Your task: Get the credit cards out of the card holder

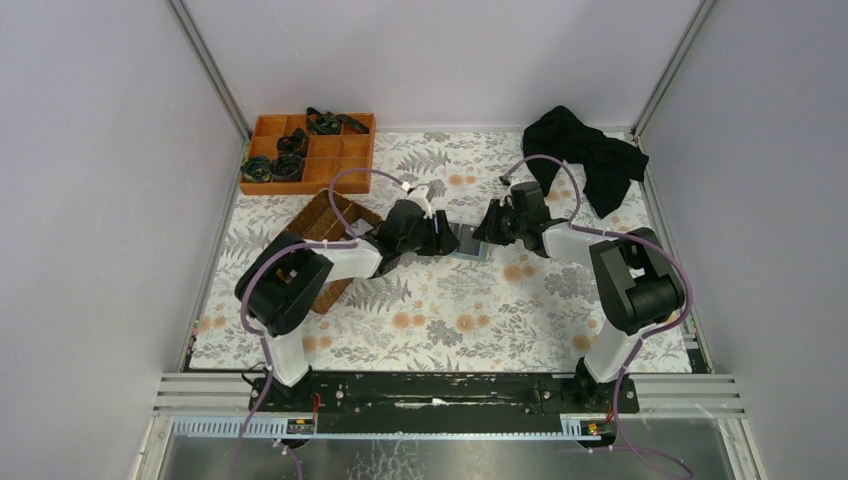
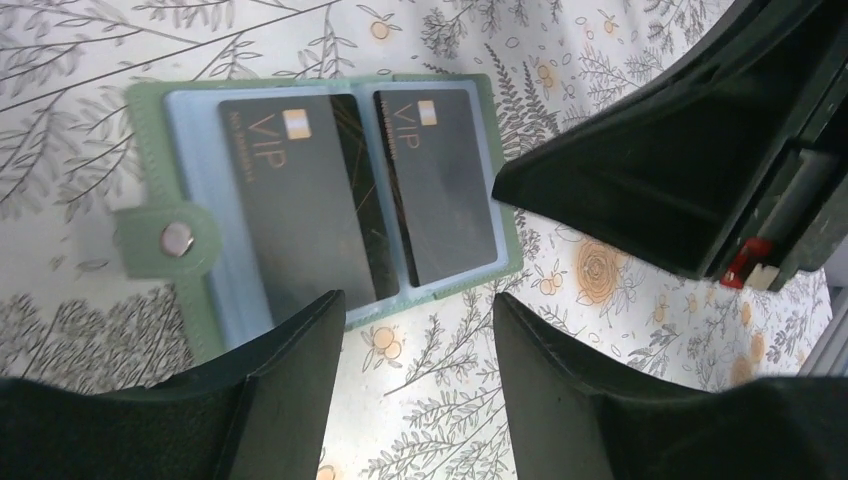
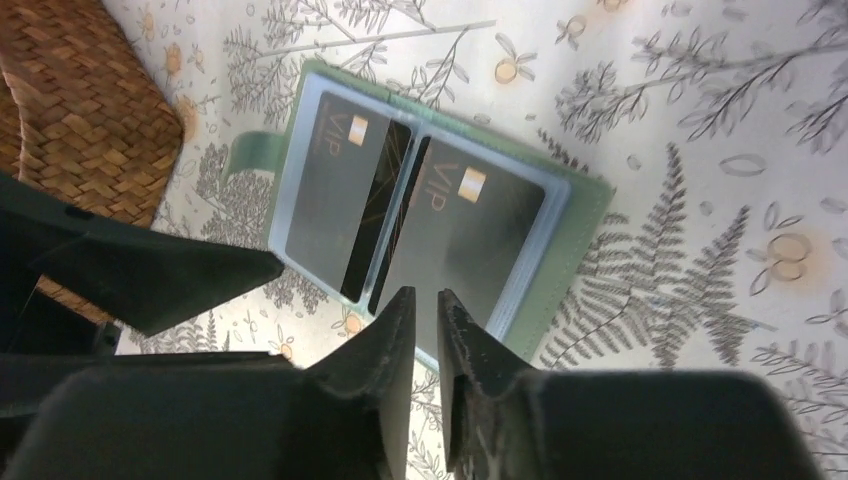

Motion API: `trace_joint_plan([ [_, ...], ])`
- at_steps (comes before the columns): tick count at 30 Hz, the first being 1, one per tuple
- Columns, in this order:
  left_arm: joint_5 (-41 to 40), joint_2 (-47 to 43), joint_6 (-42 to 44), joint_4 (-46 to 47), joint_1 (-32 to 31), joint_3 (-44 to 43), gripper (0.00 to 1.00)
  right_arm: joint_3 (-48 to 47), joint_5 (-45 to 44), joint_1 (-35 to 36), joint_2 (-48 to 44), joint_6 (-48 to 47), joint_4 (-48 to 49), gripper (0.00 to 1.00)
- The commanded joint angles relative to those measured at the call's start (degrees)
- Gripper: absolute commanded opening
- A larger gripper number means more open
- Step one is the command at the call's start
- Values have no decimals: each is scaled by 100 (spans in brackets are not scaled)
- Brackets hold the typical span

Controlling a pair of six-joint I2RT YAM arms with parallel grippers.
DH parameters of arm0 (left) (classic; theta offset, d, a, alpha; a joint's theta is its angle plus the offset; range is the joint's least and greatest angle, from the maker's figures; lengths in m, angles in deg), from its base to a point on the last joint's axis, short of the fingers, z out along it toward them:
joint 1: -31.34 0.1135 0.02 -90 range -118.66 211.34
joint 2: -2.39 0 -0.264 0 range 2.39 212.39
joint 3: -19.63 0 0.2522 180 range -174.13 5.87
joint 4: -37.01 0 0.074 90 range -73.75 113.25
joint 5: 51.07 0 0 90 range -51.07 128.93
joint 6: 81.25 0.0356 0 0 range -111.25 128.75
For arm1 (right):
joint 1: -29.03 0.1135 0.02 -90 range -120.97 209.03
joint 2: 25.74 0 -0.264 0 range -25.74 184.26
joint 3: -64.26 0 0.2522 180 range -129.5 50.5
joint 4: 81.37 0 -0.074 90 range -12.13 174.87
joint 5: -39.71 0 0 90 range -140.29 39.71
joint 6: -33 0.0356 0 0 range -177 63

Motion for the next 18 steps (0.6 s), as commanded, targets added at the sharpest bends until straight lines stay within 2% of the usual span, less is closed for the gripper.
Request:
trace_joint_plan([
  [1,300,288,235,299,5,-371,64,97,462,45,-305,8,326,18],
  [3,164,357,162,259,80,-382,64,158,722,49,-321,122,556,18],
  [7,331,272,-298,621,482,48,60,208,1015,43,-270,309,875,44],
  [9,416,132,-434,849,663,277,59,198,1043,47,-205,346,931,47],
  [13,379,113,-252,642,737,304,59,142,1146,47,-24,446,1065,48],
  [18,1270,558,-867,1595,984,523,58,35,1307,49,202,591,1238,52],
])
